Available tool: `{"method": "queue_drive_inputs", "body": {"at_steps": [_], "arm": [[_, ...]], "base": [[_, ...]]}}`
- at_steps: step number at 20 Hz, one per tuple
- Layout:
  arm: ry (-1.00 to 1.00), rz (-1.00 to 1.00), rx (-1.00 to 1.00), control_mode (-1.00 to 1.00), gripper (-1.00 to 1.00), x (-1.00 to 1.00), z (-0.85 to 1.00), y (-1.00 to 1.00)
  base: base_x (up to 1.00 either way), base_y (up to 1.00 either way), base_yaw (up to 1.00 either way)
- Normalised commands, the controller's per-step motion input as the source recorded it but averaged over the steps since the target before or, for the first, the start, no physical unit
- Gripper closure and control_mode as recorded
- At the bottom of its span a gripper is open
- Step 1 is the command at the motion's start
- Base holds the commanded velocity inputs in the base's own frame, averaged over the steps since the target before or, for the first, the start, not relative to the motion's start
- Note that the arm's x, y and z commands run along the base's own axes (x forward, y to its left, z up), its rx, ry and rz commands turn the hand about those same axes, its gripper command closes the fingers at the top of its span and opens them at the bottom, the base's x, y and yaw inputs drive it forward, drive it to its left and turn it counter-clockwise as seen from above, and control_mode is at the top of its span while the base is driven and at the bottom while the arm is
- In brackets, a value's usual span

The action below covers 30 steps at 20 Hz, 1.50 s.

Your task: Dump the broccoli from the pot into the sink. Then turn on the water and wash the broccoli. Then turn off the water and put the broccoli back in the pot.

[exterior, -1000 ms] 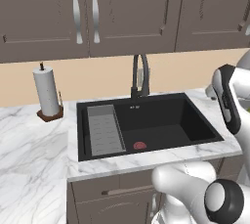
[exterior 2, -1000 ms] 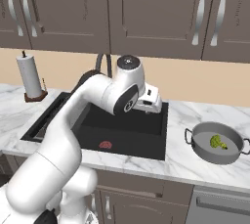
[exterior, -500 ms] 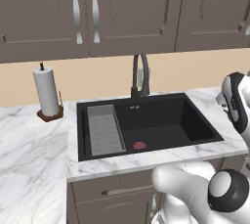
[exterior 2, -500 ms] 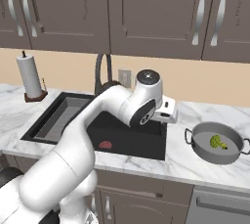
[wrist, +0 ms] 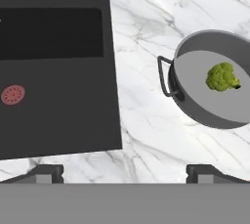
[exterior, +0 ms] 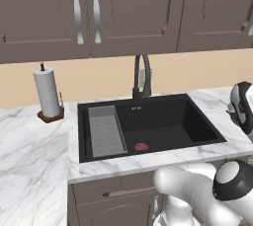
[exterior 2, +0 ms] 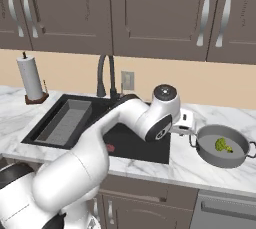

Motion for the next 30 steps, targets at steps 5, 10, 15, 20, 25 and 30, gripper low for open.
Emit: {"method": "queue_drive_inputs", "body": {"at_steps": [5, 10, 15, 20, 25, 30], "arm": [[0.00, 0.00, -0.04, -1.00, -1.00, 0.18, -0.17, -0.40], [0.00, 0.00, -0.02, -1.00, -1.00, 0.32, -0.12, -0.32], [0.04, 0.00, -0.01, -1.00, -1.00, 0.31, -0.10, -0.23], [0.09, 0.00, 0.00, -1.00, -1.00, 0.31, -0.15, -0.19], [0.10, 0.00, 0.00, -1.00, -1.00, 0.26, -0.24, -0.18], [0.01, 0.00, 0.00, -1.00, -1.00, 0.19, -0.37, -0.10]], "base": [[0.00, 0.00, 0.00], [0.00, 0.00, 0.00], [0.00, 0.00, 0.00], [0.00, 0.00, 0.00], [0.00, 0.00, 0.00], [0.00, 0.00, 0.00]]}}
